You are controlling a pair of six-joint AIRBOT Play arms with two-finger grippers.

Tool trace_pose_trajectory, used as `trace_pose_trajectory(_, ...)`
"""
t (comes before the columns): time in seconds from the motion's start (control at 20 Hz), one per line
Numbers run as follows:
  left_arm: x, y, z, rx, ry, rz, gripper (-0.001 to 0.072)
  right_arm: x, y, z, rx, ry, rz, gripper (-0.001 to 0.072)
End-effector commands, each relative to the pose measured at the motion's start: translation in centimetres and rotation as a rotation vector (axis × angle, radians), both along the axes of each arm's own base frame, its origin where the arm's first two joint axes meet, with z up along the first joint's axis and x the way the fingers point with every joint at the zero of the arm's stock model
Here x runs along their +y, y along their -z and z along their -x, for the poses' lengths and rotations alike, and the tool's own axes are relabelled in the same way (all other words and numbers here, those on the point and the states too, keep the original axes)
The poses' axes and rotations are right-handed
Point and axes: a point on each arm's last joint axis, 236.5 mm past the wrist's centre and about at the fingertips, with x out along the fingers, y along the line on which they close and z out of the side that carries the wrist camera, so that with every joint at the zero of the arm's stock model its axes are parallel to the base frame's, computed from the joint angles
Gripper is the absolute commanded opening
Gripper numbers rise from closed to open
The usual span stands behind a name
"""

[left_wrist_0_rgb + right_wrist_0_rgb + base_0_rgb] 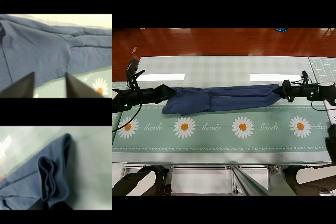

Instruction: Fold the shirts.

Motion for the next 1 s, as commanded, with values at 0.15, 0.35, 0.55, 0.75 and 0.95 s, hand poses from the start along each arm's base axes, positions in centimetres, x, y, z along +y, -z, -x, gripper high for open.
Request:
trace_pose_trajectory(0.15,-4.0,0.1,0.6,0.027,0.083,0.059,0.0018,-1.7,-8.9,5.8,-0.098,-0.159,0.310,0.0019)
trace_pose_trajectory(0.35,-14.0,1.5,0.0,0.029,0.312,0.038,0.0017,0.6,-16.2,11.5,-0.263,-0.157,0.373,0.0019)
trace_pose_trajectory(0.55,-26.8,3.9,0.3,0.088,0.562,0.031,0.0017,2.9,-19.3,17.2,-0.326,-0.127,0.373,0.0019)
trace_pose_trajectory(0.75,-37.2,8.4,7.4,0.284,0.824,0.018,0.0017,3.9,-21.4,19.7,-0.378,-0.095,0.375,0.0019)
trace_pose_trajectory(0.95,-42.0,11.4,13.9,0.417,0.922,-0.002,0.0017,4.6,-21.9,20.1,-0.392,-0.104,0.354,0.0019)
